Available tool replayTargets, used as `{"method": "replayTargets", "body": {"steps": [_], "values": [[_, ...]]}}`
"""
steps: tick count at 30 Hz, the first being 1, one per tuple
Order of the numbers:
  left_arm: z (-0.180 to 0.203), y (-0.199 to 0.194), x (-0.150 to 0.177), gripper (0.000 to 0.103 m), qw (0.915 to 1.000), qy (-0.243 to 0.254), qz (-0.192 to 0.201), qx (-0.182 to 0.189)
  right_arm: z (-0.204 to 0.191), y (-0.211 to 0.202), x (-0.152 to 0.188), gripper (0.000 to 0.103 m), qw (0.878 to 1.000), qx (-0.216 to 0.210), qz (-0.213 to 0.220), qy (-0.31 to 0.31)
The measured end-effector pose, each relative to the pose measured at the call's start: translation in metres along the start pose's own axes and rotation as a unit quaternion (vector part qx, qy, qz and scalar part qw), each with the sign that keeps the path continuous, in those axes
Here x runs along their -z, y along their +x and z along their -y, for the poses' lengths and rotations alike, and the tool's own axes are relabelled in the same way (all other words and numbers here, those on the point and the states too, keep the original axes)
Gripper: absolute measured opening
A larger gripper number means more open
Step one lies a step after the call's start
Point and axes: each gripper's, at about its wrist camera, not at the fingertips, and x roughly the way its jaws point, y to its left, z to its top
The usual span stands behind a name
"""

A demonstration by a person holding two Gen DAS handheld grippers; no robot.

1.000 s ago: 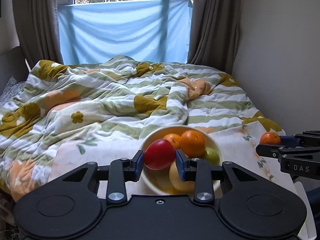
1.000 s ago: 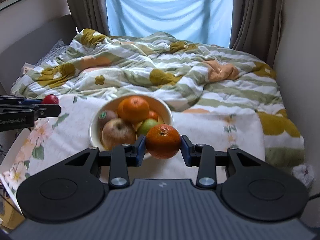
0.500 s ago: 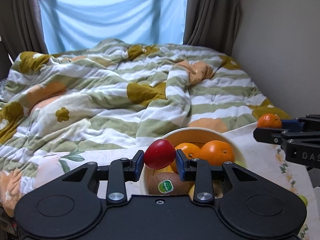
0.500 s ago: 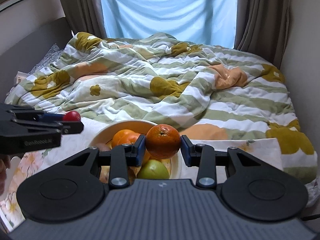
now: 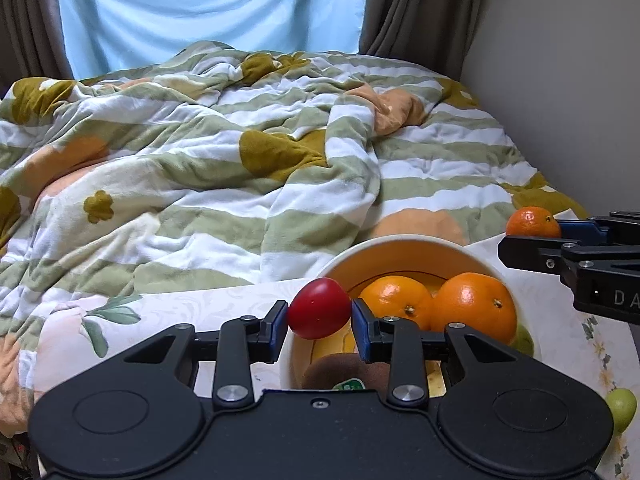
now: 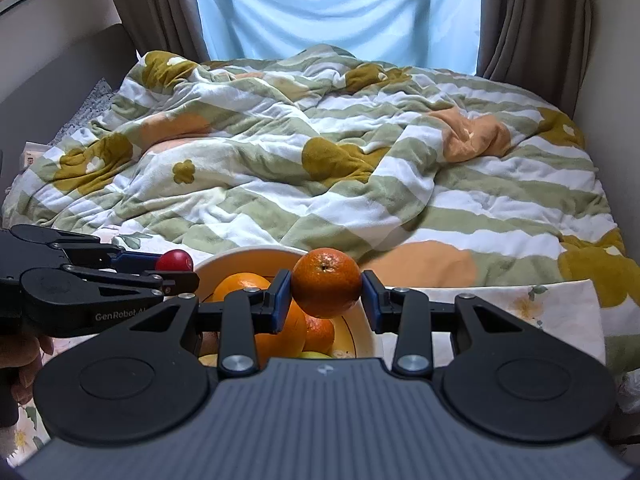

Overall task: Organize fruits
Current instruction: 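Carry the tomato and mandarin in both grippers over the bowl, then open the left gripper to drop the tomato while the right releases the mandarin into the bowl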

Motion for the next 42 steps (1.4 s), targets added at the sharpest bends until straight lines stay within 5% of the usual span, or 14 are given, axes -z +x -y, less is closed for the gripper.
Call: {"method": "replayTargets", "body": {"steps": [3,4,34,37,40,42], "values": [[-0.003,-0.007,0.000,0.095,0.9999,-0.005,0.013,-0.002,0.000,0.004,-0.004,0.053,1.000,-0.001,-0.001,0.003],[-0.003,-0.011,0.000,0.100,0.9997,-0.005,0.022,-0.006,0.000,0.004,-0.005,0.053,1.000,-0.001,-0.001,0.002],[-0.033,-0.053,0.034,0.100,0.9974,-0.059,0.025,-0.031,-0.022,0.064,-0.016,0.054,0.999,-0.012,-0.037,0.001],[-0.033,-0.054,0.036,0.100,0.9973,-0.061,0.025,-0.033,-0.024,0.066,-0.017,0.061,0.999,-0.007,-0.033,-0.007],[-0.030,-0.055,0.038,0.100,0.9974,-0.057,0.025,-0.035,-0.025,0.061,-0.017,0.095,1.000,-0.001,-0.018,-0.011],[-0.030,-0.057,0.038,0.100,0.9974,-0.057,0.026,-0.035,-0.025,0.055,-0.017,0.103,1.000,-0.002,-0.009,-0.008]]}}
